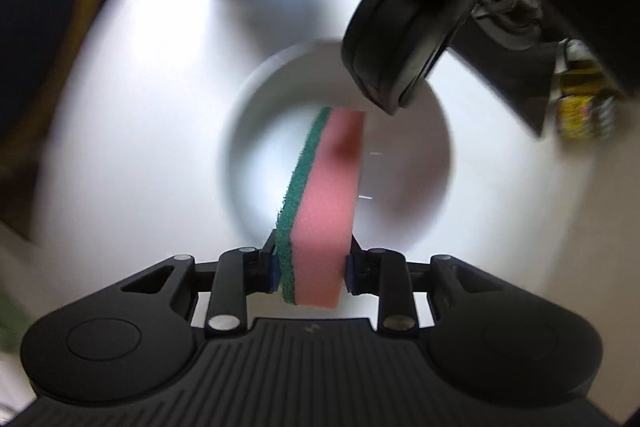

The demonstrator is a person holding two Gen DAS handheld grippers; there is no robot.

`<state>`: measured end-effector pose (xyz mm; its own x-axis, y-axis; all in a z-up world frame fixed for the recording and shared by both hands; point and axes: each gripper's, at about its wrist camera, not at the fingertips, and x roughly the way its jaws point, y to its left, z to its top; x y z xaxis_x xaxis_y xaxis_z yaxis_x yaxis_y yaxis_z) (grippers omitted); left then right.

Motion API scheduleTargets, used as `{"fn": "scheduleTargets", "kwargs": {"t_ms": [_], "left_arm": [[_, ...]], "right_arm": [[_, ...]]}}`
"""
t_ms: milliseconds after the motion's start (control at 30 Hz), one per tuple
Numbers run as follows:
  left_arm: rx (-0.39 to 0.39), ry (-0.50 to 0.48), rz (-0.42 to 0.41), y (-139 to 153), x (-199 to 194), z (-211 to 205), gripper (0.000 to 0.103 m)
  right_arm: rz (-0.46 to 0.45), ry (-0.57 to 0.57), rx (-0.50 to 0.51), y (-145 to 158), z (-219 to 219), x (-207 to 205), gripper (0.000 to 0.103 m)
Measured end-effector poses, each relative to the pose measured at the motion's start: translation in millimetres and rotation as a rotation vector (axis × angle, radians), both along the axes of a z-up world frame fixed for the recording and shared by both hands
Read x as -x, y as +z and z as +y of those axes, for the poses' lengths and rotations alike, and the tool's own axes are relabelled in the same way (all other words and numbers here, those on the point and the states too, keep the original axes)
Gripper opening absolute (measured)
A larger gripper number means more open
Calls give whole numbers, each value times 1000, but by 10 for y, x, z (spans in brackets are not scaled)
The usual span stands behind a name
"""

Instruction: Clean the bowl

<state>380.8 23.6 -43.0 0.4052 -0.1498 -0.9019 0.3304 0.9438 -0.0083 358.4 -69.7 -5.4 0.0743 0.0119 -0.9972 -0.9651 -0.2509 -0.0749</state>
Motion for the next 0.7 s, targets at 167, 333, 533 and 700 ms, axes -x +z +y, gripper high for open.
{"fn": "scheduleTargets", "kwargs": {"t_ms": [167,333,533,700], "left_arm": [[13,10,-7,-21,-14,29,7],[-14,-19,-20,-12,20,-29,8],[-41,-57,-27,-31,0,-66,9],[-37,-52,-34,-55,4,-77,9]], "right_arm": [[46,-278,-148,447,-292,-296,25],[-331,-309,-155,335,-361,-484,25],[-351,-153,-165,-102,160,-525,25],[-330,-73,-137,-231,310,-447,25]]}}
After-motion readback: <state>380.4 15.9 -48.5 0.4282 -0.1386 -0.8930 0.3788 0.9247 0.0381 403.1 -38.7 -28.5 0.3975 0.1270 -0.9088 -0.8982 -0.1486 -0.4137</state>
